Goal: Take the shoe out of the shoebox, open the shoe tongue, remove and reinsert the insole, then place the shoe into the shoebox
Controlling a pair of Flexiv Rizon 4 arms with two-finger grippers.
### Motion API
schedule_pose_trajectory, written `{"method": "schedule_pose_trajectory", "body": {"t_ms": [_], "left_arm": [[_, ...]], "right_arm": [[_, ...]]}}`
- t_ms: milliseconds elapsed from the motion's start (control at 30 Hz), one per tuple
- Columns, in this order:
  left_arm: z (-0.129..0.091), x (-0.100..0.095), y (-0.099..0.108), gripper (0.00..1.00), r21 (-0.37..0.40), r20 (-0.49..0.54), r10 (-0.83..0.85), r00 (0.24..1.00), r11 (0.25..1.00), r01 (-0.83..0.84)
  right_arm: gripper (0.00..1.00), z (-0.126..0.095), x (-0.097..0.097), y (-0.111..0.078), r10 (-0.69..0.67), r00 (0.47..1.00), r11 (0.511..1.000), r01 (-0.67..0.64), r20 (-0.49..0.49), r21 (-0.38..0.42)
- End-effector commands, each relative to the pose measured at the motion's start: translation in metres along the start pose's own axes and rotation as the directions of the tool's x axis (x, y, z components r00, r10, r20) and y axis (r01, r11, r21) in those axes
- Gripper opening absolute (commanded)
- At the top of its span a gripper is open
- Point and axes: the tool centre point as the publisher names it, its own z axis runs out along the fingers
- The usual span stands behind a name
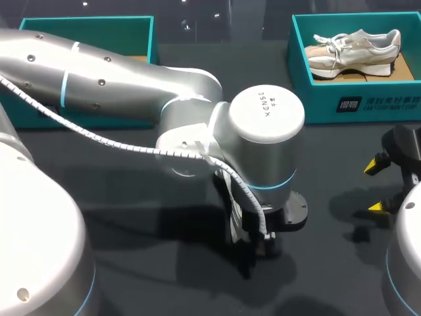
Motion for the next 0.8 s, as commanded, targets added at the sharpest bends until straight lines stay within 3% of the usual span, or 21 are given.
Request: {"method": "schedule_pose_trajectory", "body": {"t_ms": [33,300,467,700,800], "left_arm": [[-0.036,-0.013,0.021,0.0,0.046,-0.026,0.015,1.0,0.999,-0.014],[-0.101,-0.044,0.04,0.0,0.117,-0.045,0.06,0.997,0.992,-0.054],[-0.147,-0.074,0.058,0.0,0.164,-0.013,0.066,0.998,0.984,-0.063],[-0.191,-0.12,0.083,0.0,0.246,-0.066,0.049,0.997,0.969,-0.032],[-0.205,-0.134,0.091,0.0,0.247,-0.073,0.048,0.996,0.969,-0.029]], "right_arm": [[1.0,0.0,0.002,0.0,0.001,1.0,1.0,-0.001,0.003,0.003],[1.0,0.0,0.002,0.0,0.001,1.0,1.0,-0.001,0.003,0.003],[1.0,0.0,0.002,0.0,0.001,1.0,1.0,-0.001,0.003,0.003],[1.0,0.0,0.002,0.0,0.001,1.0,1.0,-0.001,0.003,0.003],[1.0,0.0,0.002,0.0,0.001,1.0,1.0,-0.001,0.003,0.003]]}}
